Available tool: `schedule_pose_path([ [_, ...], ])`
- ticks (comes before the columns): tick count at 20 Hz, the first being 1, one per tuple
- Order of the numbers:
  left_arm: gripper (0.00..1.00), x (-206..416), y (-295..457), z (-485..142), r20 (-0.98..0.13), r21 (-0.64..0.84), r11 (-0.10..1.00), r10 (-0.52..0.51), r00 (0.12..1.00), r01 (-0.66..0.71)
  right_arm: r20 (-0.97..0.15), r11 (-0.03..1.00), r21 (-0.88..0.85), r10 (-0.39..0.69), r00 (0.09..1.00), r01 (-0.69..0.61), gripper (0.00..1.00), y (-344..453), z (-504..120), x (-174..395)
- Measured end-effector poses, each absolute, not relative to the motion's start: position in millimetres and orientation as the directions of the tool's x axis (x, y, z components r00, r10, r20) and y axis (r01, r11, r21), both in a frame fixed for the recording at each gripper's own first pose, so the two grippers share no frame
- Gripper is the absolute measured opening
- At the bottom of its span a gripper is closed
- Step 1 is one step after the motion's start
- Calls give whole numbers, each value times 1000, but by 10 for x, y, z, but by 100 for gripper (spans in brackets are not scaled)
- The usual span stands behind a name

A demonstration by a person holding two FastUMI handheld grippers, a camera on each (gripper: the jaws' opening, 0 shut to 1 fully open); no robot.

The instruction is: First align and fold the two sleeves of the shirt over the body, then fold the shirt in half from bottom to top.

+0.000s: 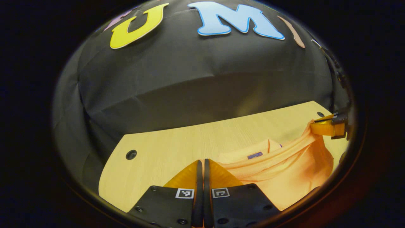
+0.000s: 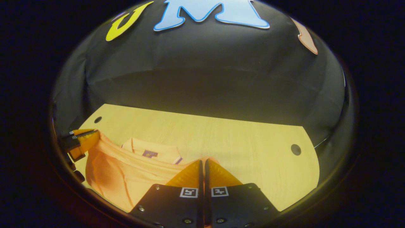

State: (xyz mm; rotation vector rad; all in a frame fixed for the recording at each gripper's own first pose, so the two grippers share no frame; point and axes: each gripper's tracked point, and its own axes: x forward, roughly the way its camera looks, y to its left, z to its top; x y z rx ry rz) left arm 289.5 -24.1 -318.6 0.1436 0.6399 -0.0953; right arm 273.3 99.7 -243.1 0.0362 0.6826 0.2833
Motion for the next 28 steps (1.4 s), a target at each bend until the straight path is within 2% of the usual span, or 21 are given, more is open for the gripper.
schedule_pose_path([
  [2,7,2878,-228,-3225,-613,102,986,-39,789,128,-633,961,126,268,726,-245,2,1012,-2463,2704],
  [6,18,2793,-255,-3137,-619,80,987,-58,783,136,-630,957,116,277,725,-265,9,1027,-2378,2636],
  [7,18,2779,-246,-3086,-615,85,987,-53,787,133,-629,957,107,274,727,-269,19,1031,-2349,2603],
  [8,36,2767,-264,-3025,-610,74,988,-64,790,137,-621,956,106,278,733,-273,20,1029,-2297,2586],
  [11,60,2687,-261,-2844,-587,69,989,-65,807,130,-597,951,107,294,746,-290,43,1048,-2130,2486],
  [12,74,2639,-273,-2786,-579,65,989,-70,812,132,-588,950,105,298,752,-295,53,1051,-2076,2452],
  [13,77,2590,-272,-2728,-572,69,989,-69,817,132,-578,949,100,299,760,-298,67,1041,-2024,2410],
  [15,76,2494,-293,-2613,-557,76,988,-67,828,132,-558,948,93,302,773,-303,76,1016,-1910,2324],
  [16,81,2454,-312,-2539,-547,72,988,-73,834,133,-546,948,91,303,781,-304,82,997,-1843,2262],
  [18,89,2347,-337,-2368,-524,65,989,-78,848,131,-512,952,89,297,806,-294,85,931,-1677,2143],
  [19,96,2305,-347,-2261,-506,65,990,-78,859,127,-489,953,90,295,821,-289,87,896,-1585,2091],
  [21,96,2209,-345,-2016,-461,64,992,-69,885,111,-439,956,95,290,851,-277,96,813,-1372,2007],
  [22,90,2151,-359,-1900,-440,57,993,-67,895,103,-415,957,99,287,863,-271,96,770,-1268,1936],
  [23,99,2069,-371,-1775,-418,46,994,-67,906,95,-389,959,105,285,876,-265,96,718,-1165,1854],
  [25,100,1933,-387,-1541,-379,29,996,-66,923,83,-339,959,124,282,897,-255,96,626,-951,1680],
  [26,92,1842,-406,-1442,-364,21,997,-67,929,81,-314,958,136,283,906,-252,96,577,-844,1593],
  [27,100,1738,-441,-1353,-348,16,997,-68,935,79,-293,957,144,283,913,-250,96,525,-751,1507],
  [28,100,1627,-454,-1254,-331,14,997,-65,942,73,-273,957,149,282,920,-249,96,472,-667,1421],
])
